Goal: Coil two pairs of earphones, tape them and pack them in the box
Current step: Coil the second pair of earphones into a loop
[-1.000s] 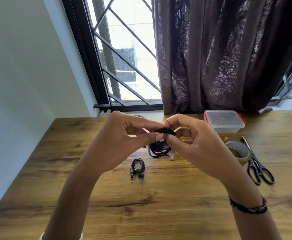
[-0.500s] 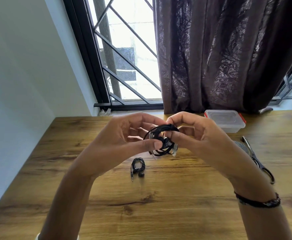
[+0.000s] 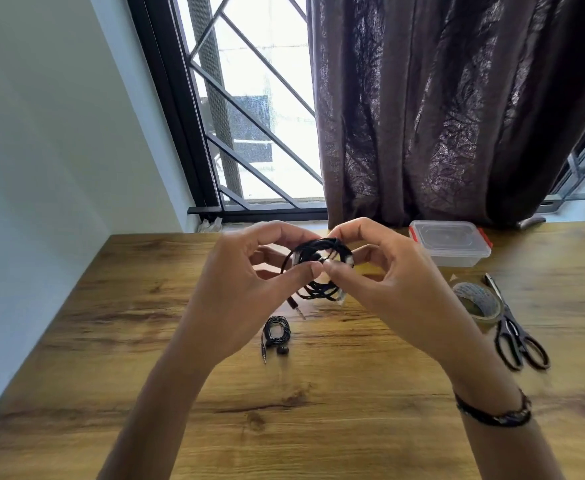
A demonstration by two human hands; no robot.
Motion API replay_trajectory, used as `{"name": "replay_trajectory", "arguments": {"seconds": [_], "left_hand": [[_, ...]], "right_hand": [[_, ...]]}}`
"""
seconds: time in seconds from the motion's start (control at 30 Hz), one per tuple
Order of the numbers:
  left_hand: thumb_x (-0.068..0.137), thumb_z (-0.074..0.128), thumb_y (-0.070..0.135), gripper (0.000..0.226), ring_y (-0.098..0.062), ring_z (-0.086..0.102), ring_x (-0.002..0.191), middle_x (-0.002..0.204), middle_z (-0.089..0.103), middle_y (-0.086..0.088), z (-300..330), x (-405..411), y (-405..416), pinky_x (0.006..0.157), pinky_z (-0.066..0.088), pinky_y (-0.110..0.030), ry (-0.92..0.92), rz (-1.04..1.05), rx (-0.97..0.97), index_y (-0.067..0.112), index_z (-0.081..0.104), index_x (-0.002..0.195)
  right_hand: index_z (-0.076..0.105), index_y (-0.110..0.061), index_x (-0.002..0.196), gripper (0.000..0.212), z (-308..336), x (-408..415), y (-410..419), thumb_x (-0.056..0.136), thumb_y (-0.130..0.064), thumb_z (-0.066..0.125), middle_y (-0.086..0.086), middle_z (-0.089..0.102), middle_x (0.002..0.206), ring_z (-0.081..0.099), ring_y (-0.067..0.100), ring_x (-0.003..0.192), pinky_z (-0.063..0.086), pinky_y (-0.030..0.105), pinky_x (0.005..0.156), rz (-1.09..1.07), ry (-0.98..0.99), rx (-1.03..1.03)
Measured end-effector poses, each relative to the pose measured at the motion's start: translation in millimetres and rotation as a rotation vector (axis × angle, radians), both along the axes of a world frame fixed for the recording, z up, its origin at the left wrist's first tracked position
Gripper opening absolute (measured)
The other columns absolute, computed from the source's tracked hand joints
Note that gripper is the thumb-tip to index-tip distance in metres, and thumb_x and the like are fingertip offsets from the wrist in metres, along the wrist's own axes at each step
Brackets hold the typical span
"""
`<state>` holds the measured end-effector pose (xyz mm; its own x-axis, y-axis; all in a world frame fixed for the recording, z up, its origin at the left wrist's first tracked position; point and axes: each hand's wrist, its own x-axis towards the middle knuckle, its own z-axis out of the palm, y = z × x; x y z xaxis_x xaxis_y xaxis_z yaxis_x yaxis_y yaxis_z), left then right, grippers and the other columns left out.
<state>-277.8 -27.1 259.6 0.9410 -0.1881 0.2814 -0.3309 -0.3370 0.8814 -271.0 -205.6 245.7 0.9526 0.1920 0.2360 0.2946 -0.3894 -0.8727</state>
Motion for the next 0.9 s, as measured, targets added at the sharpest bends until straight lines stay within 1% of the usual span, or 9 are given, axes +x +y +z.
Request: {"name": "replay_trajectory", "arguments": {"seconds": [0.13, 0.23, 0.3, 0.37, 0.47, 0.63, 0.77, 0.83, 0.9], "left_hand": [[0.068, 0.069, 0.039, 0.03, -0.008, 0.068, 0.076, 0.085, 0.072, 0.01, -0.3, -1.2, -1.3, 0.071, 0.059, -0.031, 0.037, -0.048, 0.009, 0.025, 0.071, 0.094], [0.071, 0.069, 0.032, 0.028, -0.019, 0.069, 0.079, 0.084, 0.073, 0.0, -3.3, 2.4, -1.1, 0.075, 0.057, -0.033, 0.072, -0.084, -0.047, 0.019, 0.072, 0.096], [0.073, 0.068, 0.027, 0.026, -0.025, 0.07, 0.084, 0.087, 0.074, -0.005, -4.1, 4.9, 0.8, 0.077, 0.056, -0.031, 0.128, -0.11, -0.153, 0.017, 0.073, 0.097], [0.075, 0.066, 0.02, 0.024, -0.023, 0.07, 0.084, 0.089, 0.075, -0.007, -4.4, 7.0, 3.4, 0.078, 0.056, -0.028, 0.187, -0.124, -0.256, 0.015, 0.074, 0.097], [0.076, 0.065, 0.012, 0.024, -0.018, 0.07, 0.08, 0.087, 0.075, -0.01, -7.9, 9.5, 4.8, 0.074, 0.057, -0.024, 0.278, -0.124, -0.357, 0.01, 0.075, 0.098], [0.073, 0.065, 0.01, 0.03, -0.016, 0.069, 0.075, 0.089, 0.074, -0.013, -13.8, 10.1, 4.8, 0.069, 0.056, -0.023, 0.409, -0.133, -0.487, 0.005, 0.074, 0.101], [0.072, 0.063, 0.009, 0.026, -0.011, 0.068, 0.067, 0.081, 0.074, -0.007, -13.9, 10.5, 5.5, 0.064, 0.056, -0.022, 0.459, -0.187, -0.513, 0.008, 0.075, 0.095], [0.071, 0.063, 0.009, 0.025, -0.011, 0.067, 0.065, 0.078, 0.074, -0.007, -15.3, 10.7, 6.2, 0.062, 0.056, -0.021, 0.462, -0.189, -0.514, 0.009, 0.076, 0.093], [0.07, 0.065, 0.011, 0.024, -0.011, 0.068, 0.066, 0.079, 0.074, -0.007, -16.7, 10.3, 5.8, 0.062, 0.056, -0.021, 0.456, -0.179, -0.496, 0.012, 0.077, 0.091]], "right_hand": [[0.065, -0.025, 0.102, 0.018, -4.4, -2.6, 6.7, 0.086, -0.018, 0.068, -0.01, 0.067, 0.094, 0.064, 0.004, 0.069, 0.051, 0.016, 0.056, -0.056, -0.074, -0.024], [0.065, -0.02, 0.109, 0.021, -9.8, -0.8, 7.5, 0.089, -0.017, 0.066, -0.005, 0.071, 0.093, 0.071, 0.012, 0.078, 0.059, 0.027, 0.068, 0.011, -0.026, 0.028], [0.064, -0.014, 0.114, 0.03, -11.6, 2.9, 1.2, 0.085, -0.025, 0.066, -0.001, 0.072, 0.098, 0.072, 0.014, 0.088, 0.058, 0.028, 0.077, 0.14, 0.107, 0.193], [0.062, -0.009, 0.118, 0.038, -14.8, 6.5, -8.2, 0.085, -0.027, 0.058, 0.003, 0.072, 0.104, 0.07, 0.016, 0.096, 0.055, 0.024, 0.083, 0.273, 0.26, 0.4], [0.065, -0.008, 0.116, 0.034, -23.6, 10.8, -16.5, 0.092, -0.025, 0.047, 0.006, 0.071, 0.112, 0.067, 0.016, 0.102, 0.053, 0.021, 0.085, 0.332, 0.32, 0.574], [0.063, 0.006, 0.113, 0.033, -32.8, 15.6, -19.2, 0.093, -0.015, 0.047, 0.01, 0.066, 0.119, 0.063, 0.02, 0.109, 0.051, 0.026, 0.091, 0.388, 0.176, 0.489], [0.067, -0.002, 0.109, 0.032, -32.9, 18.0, -25.0, 0.093, -0.024, 0.05, 0.003, 0.062, 0.118, 0.061, 0.021, 0.111, 0.051, 0.03, 0.092, 0.426, 0.145, 0.439], [0.07, -0.006, 0.106, 0.03, -33.1, 20.4, -25.8, 0.094, -0.029, 0.053, 0.003, 0.061, 0.115, 0.06, 0.023, 0.105, 0.053, 0.03, 0.088, 0.367, 0.083, 0.329], [0.07, -0.007, 0.099, 0.032, -32.9, 20.8, -24.8, 0.096, -0.032, 0.051, 0.003, 0.061, 0.11, 0.057, 0.019, 0.092, 0.051, 0.025, 0.077, 0.296, 0.041, 0.254]]}}
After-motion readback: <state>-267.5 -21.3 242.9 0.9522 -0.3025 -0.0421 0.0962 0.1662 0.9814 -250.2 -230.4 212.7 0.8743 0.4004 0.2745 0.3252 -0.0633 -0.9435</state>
